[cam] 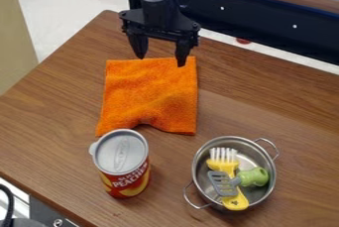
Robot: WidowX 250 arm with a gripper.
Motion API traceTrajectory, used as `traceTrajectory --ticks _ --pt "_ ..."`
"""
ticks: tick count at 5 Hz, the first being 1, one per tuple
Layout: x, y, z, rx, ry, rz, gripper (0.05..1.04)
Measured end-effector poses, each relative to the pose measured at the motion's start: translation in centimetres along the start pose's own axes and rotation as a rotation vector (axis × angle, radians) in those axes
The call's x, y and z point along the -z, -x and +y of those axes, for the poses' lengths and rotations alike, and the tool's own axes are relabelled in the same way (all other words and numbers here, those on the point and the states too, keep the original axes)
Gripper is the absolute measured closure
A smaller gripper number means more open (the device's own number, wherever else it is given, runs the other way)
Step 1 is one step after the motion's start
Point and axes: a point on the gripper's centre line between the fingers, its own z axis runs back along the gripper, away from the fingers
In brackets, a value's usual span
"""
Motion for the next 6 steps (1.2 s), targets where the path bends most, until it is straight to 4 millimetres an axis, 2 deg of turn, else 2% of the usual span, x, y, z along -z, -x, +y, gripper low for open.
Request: traceTrajectory --ticks 2,3,4,5,6 --pt "0.8 0.5 -0.2 0.033 0.07 0.106 0.084" --pt "2.9 0.5 -0.3 0.01 0.035 0.142 0.137" --pt "4.3 0.3 -0.1 0.0 0.011 0.106 0.403" --pt "4.7 0.5 0.1 -0.03 0.001 0.102 0.697" --pt "5.9 0.9 0.8 -0.064 -0.034 0.094 0.917"
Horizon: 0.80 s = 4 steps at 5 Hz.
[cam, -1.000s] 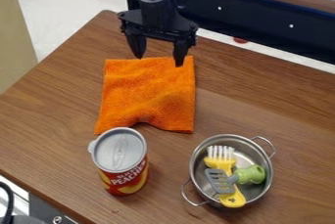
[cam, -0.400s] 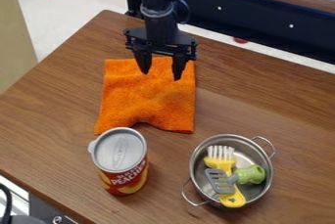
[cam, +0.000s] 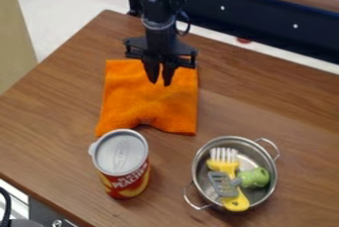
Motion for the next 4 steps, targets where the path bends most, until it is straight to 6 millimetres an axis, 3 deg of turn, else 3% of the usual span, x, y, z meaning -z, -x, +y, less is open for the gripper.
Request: traceTrajectory --ticks 1,4 --pt "0.8 0.0 0.7 -0.019 0.003 -0.019 1.028" --pt "3.3 0.0 2.1 -0.121 -0.016 0.009 1.031"
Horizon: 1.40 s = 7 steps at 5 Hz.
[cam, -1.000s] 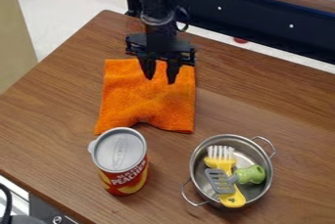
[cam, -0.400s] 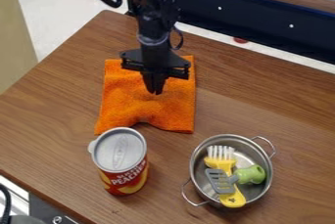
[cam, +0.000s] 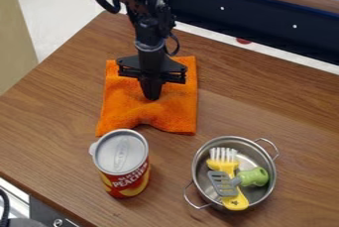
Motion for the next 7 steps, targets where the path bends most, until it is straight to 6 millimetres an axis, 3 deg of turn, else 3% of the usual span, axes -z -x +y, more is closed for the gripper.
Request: traceTrajectory --ticks 3,5,7 --pt "0.2 -0.6 -2.2 0.083 0.01 -0.021 1.031" --pt "-0.4 0.8 -6.3 0.291 0.054 0.0 1.031" --pt "-1.0 1.4 -9.8 0.316 0.07 -0.022 1.031"
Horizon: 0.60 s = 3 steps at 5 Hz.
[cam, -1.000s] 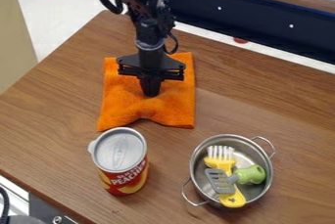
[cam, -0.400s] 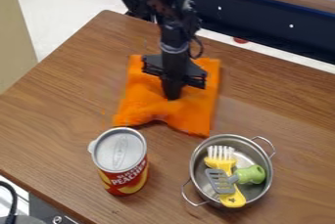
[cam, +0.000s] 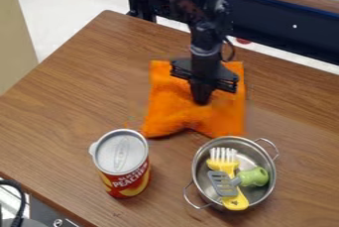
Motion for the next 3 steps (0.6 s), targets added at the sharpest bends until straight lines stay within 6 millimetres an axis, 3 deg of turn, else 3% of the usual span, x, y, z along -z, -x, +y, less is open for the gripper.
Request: traceTrajectory --ticks 3 --pt "0.1 -0.4 -3.5 0.177 0.011 -0.029 1.031"
